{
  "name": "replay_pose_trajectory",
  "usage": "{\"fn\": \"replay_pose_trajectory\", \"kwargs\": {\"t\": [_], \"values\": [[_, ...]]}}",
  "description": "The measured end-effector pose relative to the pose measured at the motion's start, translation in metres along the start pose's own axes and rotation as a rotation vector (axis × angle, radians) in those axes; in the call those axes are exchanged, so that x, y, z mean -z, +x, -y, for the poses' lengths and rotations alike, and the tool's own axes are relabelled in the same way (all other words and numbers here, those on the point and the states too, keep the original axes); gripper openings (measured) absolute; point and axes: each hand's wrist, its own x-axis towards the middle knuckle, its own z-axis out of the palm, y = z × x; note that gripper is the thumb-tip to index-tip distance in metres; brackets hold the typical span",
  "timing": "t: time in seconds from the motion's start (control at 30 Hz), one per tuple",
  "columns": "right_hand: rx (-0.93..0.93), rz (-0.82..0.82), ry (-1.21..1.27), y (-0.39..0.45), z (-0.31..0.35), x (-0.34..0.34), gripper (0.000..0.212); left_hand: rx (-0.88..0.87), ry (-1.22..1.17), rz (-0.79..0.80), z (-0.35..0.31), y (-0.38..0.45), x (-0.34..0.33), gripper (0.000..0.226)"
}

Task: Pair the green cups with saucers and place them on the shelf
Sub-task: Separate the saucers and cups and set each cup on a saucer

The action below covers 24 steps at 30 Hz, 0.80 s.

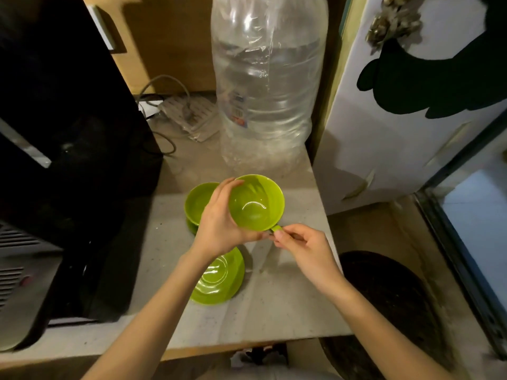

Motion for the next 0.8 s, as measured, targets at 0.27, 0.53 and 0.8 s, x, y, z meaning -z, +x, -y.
{"fn": "replay_pose_trajectory", "kwargs": {"t": [0.27, 0.53, 0.8], "values": [[0.020, 0.164, -0.024, -0.025, 0.002, -0.028, 0.018, 0.086, 0.018, -0.124, 0.011, -0.060, 0.027, 0.109], [-0.029, 0.327, -0.121, -0.043, -0.015, -0.046, 0.015, 0.162, 0.034, -0.182, 0.030, -0.111, 0.031, 0.106], [-0.052, 0.358, -0.233, -0.048, -0.027, -0.050, 0.012, 0.265, 0.065, -0.113, 0.045, -0.125, 0.018, 0.109]]}}
